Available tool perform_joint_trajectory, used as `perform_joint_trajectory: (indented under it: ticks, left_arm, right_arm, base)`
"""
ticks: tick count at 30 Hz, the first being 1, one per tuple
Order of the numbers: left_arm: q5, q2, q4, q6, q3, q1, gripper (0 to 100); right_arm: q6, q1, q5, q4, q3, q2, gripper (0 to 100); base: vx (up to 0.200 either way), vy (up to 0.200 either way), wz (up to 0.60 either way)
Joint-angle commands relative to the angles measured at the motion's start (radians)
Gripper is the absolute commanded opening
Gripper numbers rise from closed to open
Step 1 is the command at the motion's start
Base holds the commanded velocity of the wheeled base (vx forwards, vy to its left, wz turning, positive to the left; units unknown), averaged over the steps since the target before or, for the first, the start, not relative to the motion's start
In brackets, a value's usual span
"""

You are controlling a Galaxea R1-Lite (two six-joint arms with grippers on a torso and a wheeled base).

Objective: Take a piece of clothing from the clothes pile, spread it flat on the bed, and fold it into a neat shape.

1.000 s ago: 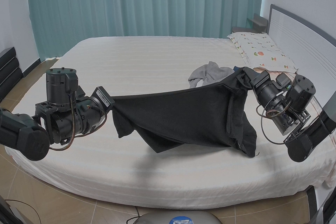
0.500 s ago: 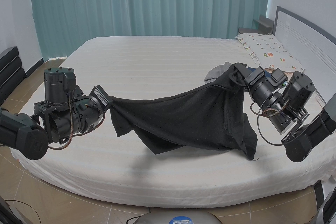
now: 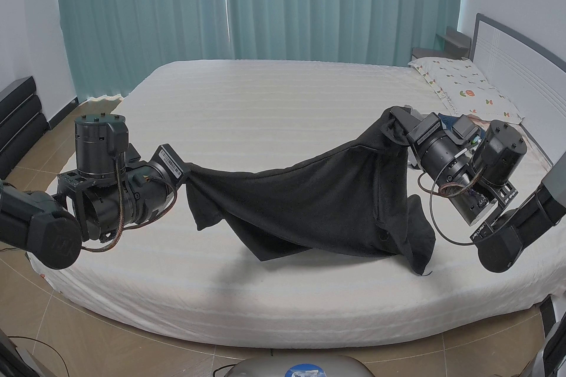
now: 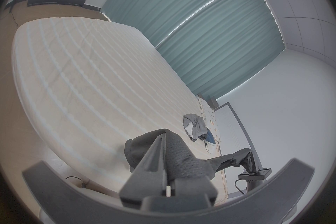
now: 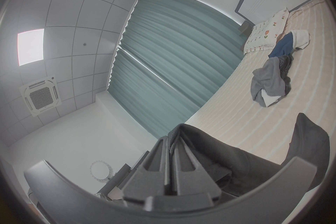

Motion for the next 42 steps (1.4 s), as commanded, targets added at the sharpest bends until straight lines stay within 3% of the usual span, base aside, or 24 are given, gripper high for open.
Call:
perform_joint_trajectory:
  ticks: [1,13,18,28,35,38,40,41,42]
  left_arm:
    - [0.001,0.009,-0.003,0.0,0.0,0.001,0]
    - [-0.004,0.017,-0.001,-0.005,0.017,-0.012,0]
    - [-0.001,0.008,0.005,-0.005,0.017,-0.058,0]
    - [0.005,-0.072,0.003,0.003,0.061,-0.134,0]
    - [0.002,-0.219,0.066,0.029,0.06,-0.136,0]
    - [0.002,-0.265,0.128,0.052,0.0,-0.134,0]
    - [0.002,-0.265,0.128,0.052,0.0,-0.134,0]
    - [0.002,-0.287,0.223,0.053,-0.12,-0.125,0]
    - [0.002,-0.282,0.266,0.053,-0.164,-0.122,0]
  right_arm:
    - [0.0,-0.003,0.001,0.0,0.003,0.009,0]
    - [-0.018,-0.024,-0.001,0.0,0.034,0.005,0]
    - [-0.081,-0.023,-0.004,0.0,0.075,-0.018,0]
    - [-0.114,-0.012,-0.007,0.014,0.194,-0.249,0]
    - [-0.117,-0.012,0.001,0.216,0.194,-0.539,0]
    - [-0.138,-0.018,0.012,0.354,0.111,-0.654,0]
    - [-0.138,-0.018,0.012,0.354,0.111,-0.654,0]
    - [-0.138,-0.052,0.029,0.511,-0.03,-0.705,0]
    - [-0.138,-0.072,0.038,0.546,-0.078,-0.706,0]
  base:
    - [0.0,0.0,0.0]
    - [0.0,0.0,0.0]
    - [-0.2,0.0,0.0]
    - [-0.2,0.0,0.0]
    - [-0.086,0.0,0.0]
    - [0.0,0.0,0.0]
    - [0.0,0.0,0.0]
    - [0.0,0.0,0.0]
    - [0.0,0.0,0.0]
